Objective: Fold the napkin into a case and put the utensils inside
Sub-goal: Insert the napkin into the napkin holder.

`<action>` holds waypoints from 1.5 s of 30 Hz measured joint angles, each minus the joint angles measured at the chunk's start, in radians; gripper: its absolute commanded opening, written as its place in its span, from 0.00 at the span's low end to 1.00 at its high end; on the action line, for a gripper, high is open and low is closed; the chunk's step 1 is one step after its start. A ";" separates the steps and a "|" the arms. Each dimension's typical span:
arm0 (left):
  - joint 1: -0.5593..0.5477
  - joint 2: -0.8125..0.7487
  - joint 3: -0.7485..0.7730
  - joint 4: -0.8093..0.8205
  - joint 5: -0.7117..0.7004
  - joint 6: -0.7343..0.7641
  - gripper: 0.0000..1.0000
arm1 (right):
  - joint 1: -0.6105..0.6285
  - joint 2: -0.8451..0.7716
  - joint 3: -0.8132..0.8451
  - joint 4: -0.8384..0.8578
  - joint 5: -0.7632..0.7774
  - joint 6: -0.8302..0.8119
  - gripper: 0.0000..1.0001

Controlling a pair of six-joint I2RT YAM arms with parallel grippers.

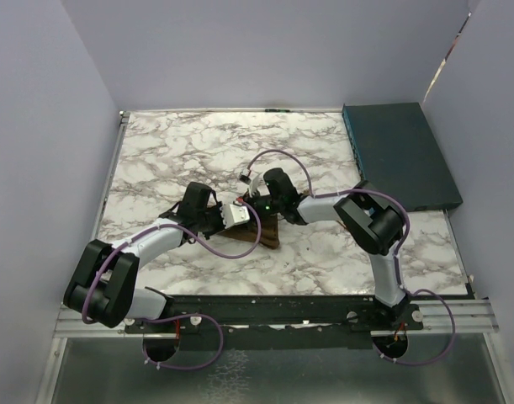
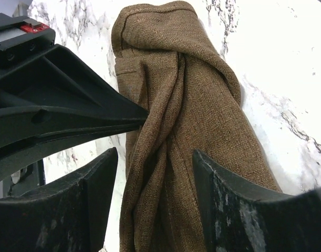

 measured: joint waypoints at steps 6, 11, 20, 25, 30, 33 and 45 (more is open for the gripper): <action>0.000 0.000 0.000 0.002 -0.008 -0.028 0.00 | 0.030 0.000 0.012 -0.024 0.030 -0.083 0.56; 0.000 0.000 0.000 0.011 -0.026 -0.055 0.00 | 0.056 0.000 0.025 -0.058 0.071 -0.131 0.32; 0.000 -0.004 0.000 0.029 -0.053 -0.105 0.19 | 0.078 -0.023 0.025 -0.106 0.166 -0.161 0.01; -0.001 -0.065 0.000 0.027 -0.110 -0.139 0.37 | 0.088 -0.042 0.025 -0.143 0.200 -0.157 0.01; -0.001 -0.161 0.003 0.053 -0.245 -0.185 0.38 | 0.095 -0.042 0.035 -0.186 0.218 -0.156 0.01; -0.001 -0.208 0.003 0.067 -0.290 -0.190 0.38 | 0.096 -0.042 0.053 -0.217 0.222 -0.156 0.00; -0.001 -0.138 -0.013 0.060 -0.328 -0.197 0.38 | 0.097 -0.039 0.143 -0.353 0.222 -0.144 0.00</action>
